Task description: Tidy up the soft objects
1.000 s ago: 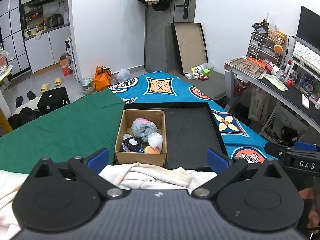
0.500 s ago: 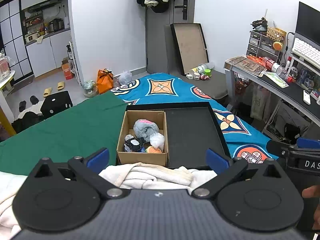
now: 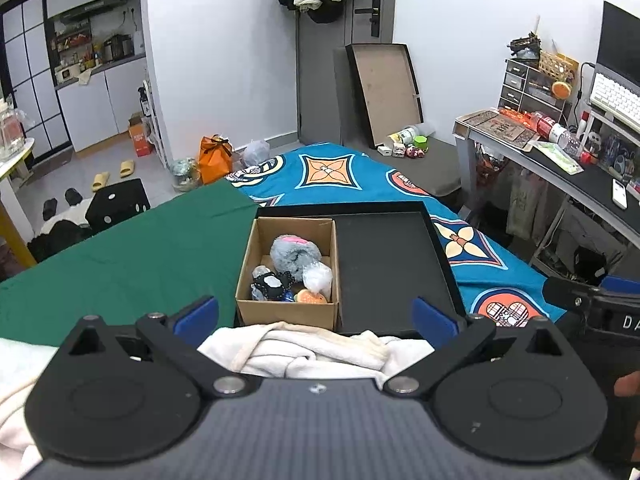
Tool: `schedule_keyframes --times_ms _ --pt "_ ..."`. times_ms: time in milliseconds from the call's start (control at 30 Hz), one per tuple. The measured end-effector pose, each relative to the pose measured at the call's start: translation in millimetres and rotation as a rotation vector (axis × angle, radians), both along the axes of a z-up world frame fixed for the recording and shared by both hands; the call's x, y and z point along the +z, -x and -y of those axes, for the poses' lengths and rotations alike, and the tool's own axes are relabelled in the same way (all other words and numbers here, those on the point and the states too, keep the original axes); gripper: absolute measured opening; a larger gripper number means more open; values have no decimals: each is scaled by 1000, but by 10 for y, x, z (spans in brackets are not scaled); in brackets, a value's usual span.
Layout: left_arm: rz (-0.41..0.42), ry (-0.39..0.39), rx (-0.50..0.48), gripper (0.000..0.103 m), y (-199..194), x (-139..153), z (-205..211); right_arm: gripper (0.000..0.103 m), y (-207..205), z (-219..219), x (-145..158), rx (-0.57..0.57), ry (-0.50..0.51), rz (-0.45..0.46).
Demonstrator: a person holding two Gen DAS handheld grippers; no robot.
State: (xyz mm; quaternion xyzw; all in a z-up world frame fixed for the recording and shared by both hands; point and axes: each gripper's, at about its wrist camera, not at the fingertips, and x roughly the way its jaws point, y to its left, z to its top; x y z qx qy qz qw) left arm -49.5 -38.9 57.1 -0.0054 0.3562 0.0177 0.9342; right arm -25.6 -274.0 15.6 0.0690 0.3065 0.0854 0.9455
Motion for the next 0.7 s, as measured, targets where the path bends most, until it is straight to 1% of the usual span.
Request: schedule_keyframes --times_ms 400,700 --pt "-3 -30 14 103 -5 -18 44 103 10 -4 6 -1 8 2" --pt "-16 -11 8 103 -1 -36 23 103 24 -1 11 1 18 2"
